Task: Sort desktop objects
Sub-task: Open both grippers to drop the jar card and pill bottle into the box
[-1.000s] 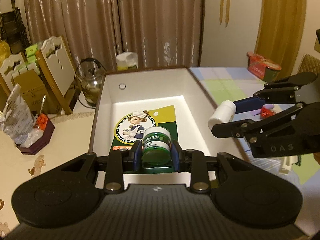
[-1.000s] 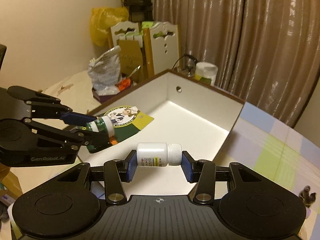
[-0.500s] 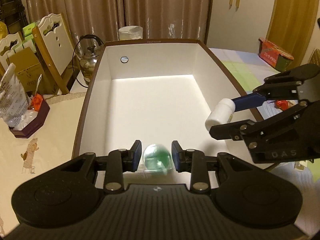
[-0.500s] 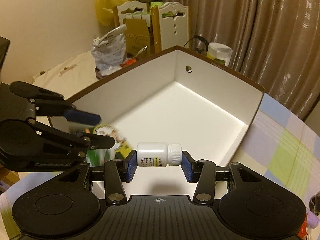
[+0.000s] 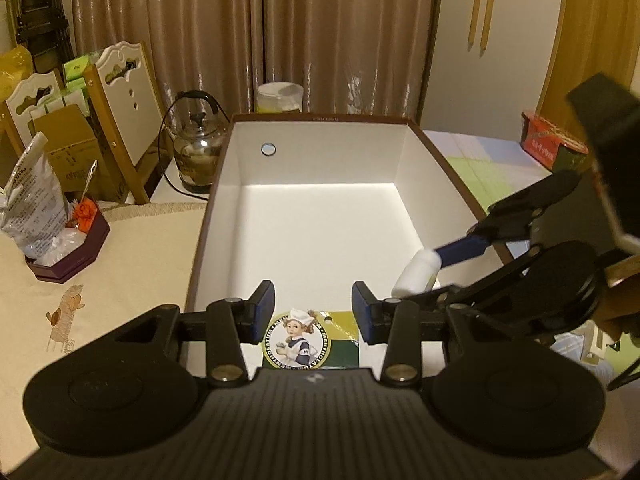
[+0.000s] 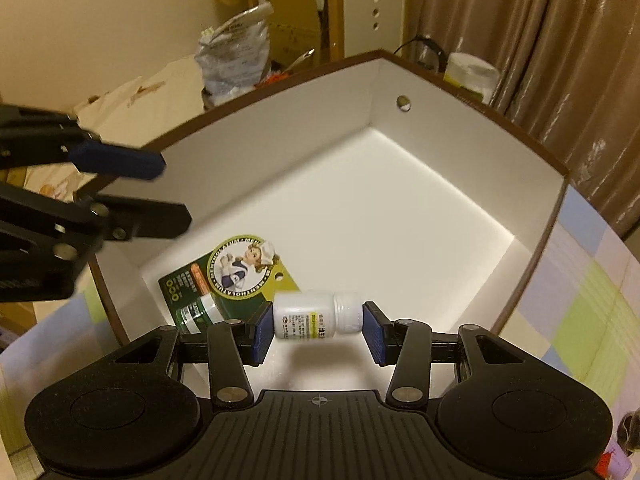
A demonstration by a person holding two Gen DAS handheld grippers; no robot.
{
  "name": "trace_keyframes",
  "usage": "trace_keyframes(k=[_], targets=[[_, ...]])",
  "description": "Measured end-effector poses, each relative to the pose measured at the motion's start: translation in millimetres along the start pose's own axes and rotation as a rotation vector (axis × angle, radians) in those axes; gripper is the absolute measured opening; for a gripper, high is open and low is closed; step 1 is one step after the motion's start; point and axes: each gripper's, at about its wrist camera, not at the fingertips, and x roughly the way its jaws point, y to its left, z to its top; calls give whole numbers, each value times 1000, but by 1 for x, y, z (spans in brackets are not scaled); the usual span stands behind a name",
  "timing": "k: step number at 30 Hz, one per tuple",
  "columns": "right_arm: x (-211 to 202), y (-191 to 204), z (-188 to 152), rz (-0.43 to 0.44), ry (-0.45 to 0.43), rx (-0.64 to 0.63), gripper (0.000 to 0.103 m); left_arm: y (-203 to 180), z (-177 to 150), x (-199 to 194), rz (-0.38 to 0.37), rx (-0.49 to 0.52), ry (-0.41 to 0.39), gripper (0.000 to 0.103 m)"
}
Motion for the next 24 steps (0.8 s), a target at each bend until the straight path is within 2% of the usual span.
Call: trace_keyframes(k=[8, 12, 13, 14, 15, 24], targets=[[8, 0, 0, -1, 9, 4, 46, 2, 1, -9, 9, -9, -14, 39], [12, 0, 0, -2, 13, 6, 48, 3, -1, -12, 12, -11, -17, 43], [12, 1, 1, -1, 8, 7, 73, 3, -1, -13, 12, -11, -17, 45], [10, 1, 0, -11, -5, 11, 89, 2, -2, -14, 14, -12, -18, 45], [7, 1, 0, -14, -26, 14, 97, 2, -2, -15, 14, -14, -19, 46], [-8, 7, 1, -18, -74, -12, 97, 2, -3, -23, 20, -21, -27, 52]])
